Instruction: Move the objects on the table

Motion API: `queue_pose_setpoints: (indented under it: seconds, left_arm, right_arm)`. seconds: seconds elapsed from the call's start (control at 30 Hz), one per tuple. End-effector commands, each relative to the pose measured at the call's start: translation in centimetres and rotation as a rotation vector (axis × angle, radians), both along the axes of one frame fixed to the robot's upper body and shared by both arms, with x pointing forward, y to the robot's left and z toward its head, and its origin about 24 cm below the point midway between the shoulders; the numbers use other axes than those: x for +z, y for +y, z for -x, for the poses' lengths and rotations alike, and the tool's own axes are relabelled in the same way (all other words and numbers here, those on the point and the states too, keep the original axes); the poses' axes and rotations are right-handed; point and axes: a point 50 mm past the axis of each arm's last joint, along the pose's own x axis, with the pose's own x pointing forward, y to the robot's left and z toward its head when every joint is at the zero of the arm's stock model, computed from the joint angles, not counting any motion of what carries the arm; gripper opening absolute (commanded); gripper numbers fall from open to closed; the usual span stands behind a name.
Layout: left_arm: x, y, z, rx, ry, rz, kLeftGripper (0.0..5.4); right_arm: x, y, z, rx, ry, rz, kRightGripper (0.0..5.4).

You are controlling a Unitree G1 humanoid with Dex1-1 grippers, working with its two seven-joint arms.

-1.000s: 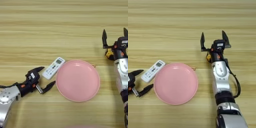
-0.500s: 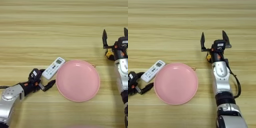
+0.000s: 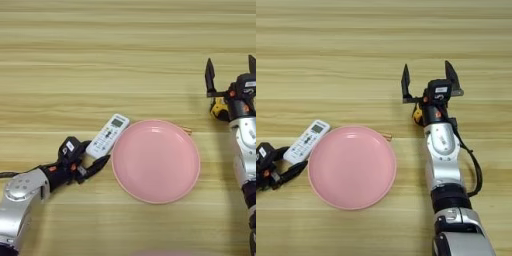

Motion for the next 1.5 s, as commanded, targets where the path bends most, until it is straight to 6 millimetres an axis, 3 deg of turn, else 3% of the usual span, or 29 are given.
queue_pose_setpoints:
  seconds: [0.03,0.43,0.83,1.1,1.5]
  left_arm:
    - [-0.8,-0.1,0.2,0.004,0.047,-0.013,2.92]
    - [0.5,0.2,-0.7,0.025,-0.034,-0.018,2.90]
    - [4.3,0.8,-2.6,0.052,-0.205,-0.007,2.89]
    - [5.4,-1.2,-1.5,-0.115,-0.258,0.062,2.89]
    - [4.7,-5.6,-1.7,-0.393,-0.206,0.111,2.89]
  right_arm:
    - [0.0,0.0,-0.1,0.004,0.006,0.007,5.40]
    - [-0.1,-0.2,-0.1,0.000,0.010,0.009,5.40]
    - [-0.2,-0.3,-0.1,0.001,0.014,0.011,5.40]
    - [-0.3,-0.3,-0.2,-0.001,0.014,0.013,5.40]
    - [-0.4,-0.5,-0.2,-0.003,0.013,0.013,5.40]
